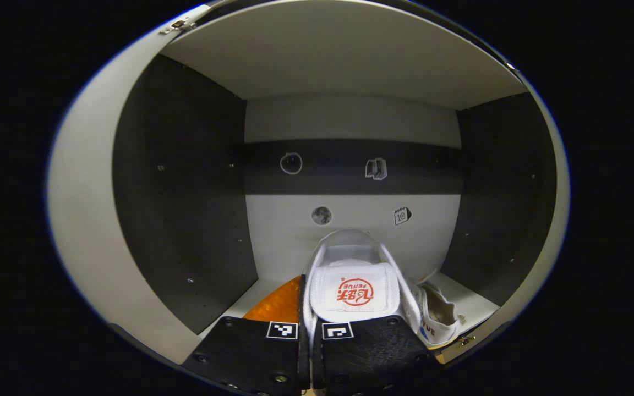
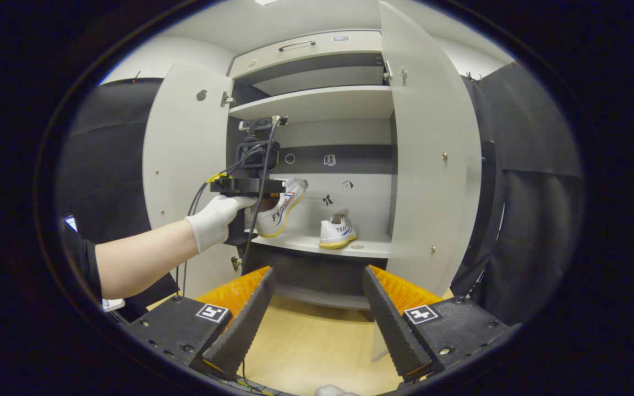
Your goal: Grab one shoe with the right hand and put it into the shoe cabinet, grab the other shoe with the left hand and put it into the shoe cabinet; then close the right door with the right hand and the left door with the left hand.
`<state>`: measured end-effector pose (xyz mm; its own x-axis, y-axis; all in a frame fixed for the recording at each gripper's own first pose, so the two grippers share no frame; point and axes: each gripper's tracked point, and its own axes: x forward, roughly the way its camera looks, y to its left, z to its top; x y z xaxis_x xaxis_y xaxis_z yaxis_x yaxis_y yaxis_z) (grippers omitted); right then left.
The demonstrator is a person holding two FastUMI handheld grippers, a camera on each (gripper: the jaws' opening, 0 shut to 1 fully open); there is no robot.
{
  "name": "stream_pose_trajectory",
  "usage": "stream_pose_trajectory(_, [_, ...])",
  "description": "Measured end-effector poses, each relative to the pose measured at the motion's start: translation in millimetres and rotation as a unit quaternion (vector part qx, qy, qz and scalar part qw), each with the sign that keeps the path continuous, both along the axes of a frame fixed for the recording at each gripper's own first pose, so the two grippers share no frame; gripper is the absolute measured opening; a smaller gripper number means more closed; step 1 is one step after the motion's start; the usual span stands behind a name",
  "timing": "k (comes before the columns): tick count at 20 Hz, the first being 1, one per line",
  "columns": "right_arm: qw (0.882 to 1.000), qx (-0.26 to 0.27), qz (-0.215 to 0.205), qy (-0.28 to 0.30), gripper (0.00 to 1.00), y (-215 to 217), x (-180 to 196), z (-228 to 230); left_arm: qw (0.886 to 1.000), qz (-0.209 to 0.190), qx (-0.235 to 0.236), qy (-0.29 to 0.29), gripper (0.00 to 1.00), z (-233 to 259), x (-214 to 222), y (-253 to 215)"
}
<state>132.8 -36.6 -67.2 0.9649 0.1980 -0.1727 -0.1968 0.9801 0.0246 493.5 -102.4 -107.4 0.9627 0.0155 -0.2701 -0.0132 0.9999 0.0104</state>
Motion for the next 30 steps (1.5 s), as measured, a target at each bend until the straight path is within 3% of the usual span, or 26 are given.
stream_pose_trajectory(3, [1.0, -0.005, -0.013, 0.016, 1.0, -8.6, 3.6, -11.6, 0.999, 0.009, 0.035, 0.021, 0.02, -30.1, 29.2, 3.3])
stream_pose_trajectory(11, [0.999, -0.001, -0.006, 0.041, 1.0, -0.5, 7.9, -21.1, 0.987, -0.011, 0.025, 0.158, 0.05, -106.4, 41.3, -3.7])
stream_pose_trajectory(13, [0.999, -0.001, -0.002, 0.046, 1.0, 3.0, 8.0, -22.8, 0.987, -0.021, 0.019, 0.157, 0.19, -104.5, 40.3, -4.4])
stream_pose_trajectory(15, [0.999, 0.0, 0.0, 0.046, 1.0, 5.4, 8.3, -22.1, 0.988, -0.032, 0.009, 0.149, 0.24, -94.7, 36.4, -7.7])
stream_pose_trajectory(20, [1.0, 0.003, -0.016, 0.023, 1.0, 2.4, 10.2, -7.0, 0.994, -0.019, 0.007, 0.11, 0.98, -65.5, 19.7, 11.6])
stream_pose_trajectory(25, [1.0, 0.003, -0.029, 0.011, 1.0, 5.6, 9.4, 5.4, 0.998, -0.028, 0.006, 0.063, 0.97, -23.5, -9.9, 12.5])
stream_pose_trajectory(30, [0.998, 0.005, -0.051, -0.023, 1.0, 3.2, 3.5, 31.7, 0.999, -0.05, 0.013, -0.018, 0.97, 46.5, -70.6, 8.8])
